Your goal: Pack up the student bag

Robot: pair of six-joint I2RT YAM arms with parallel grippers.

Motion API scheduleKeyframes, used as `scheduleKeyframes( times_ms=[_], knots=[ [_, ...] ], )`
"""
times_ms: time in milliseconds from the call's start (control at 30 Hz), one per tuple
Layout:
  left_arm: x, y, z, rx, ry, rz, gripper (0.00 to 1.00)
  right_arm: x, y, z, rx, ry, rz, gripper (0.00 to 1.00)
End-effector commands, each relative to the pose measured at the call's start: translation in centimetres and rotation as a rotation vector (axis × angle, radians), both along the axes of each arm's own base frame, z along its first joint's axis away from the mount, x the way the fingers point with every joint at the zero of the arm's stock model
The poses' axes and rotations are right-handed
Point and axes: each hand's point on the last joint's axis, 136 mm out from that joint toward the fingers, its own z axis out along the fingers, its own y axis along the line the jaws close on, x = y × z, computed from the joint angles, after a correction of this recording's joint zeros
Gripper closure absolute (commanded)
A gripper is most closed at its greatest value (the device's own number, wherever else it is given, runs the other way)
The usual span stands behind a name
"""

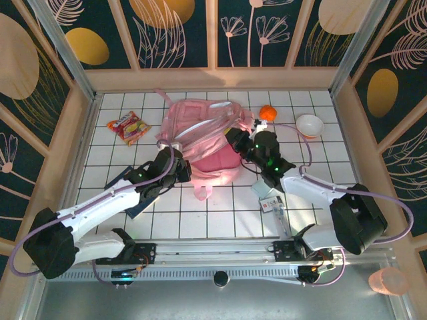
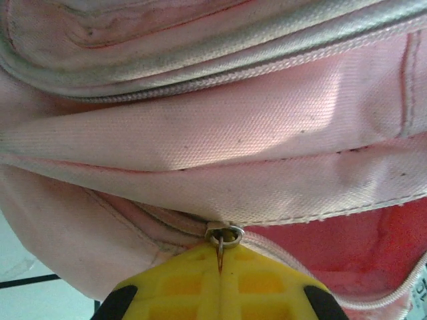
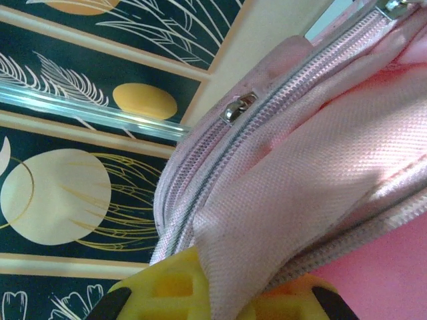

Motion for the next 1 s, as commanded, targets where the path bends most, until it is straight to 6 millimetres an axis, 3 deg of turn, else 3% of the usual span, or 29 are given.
scheduleKeyframes(
  times_ms=[0, 100, 267, 467, 667, 767, 967],
  knots=[
    [0.1, -0.3, 0.8, -0.026, -0.038, -0.028, 1.0, -0.8, 1.2, 6.0, 0.015, -0.17, 0.112, 1.0],
    [-0.3, -2.8, 2.7, -0.186, -0.036, -0.089, 1.0, -1.4, 2.0, 5.3, -0.016, -0.187, 0.172, 1.0],
    [-1.3, -4.7, 3.6, -0.286, 0.025, -0.152, 1.0, -1.9, 2.1, 4.4, -0.044, -0.235, 0.219, 1.0],
    [-2.2, -4.2, 2.4, -0.239, 0.067, -0.202, 1.0, -2.4, 2.4, 4.9, -0.072, -0.299, 0.338, 1.0],
    [-2.7, -3.5, 1.2, -0.336, 0.138, -0.185, 1.0, -2.9, 1.9, 4.3, -0.238, -0.362, 0.381, 1.0],
    [-3.5, -3.8, 0.9, -0.332, 0.159, -0.246, 1.0, -2.6, 1.0, 4.3, -0.261, -0.394, 0.412, 1.0],
    [-4.6, -5.0, 1.2, -0.421, 0.213, -0.312, 1.0, -3.1, 1.5, 3.1, -0.34, -0.436, 0.511, 1.0]
  ],
)
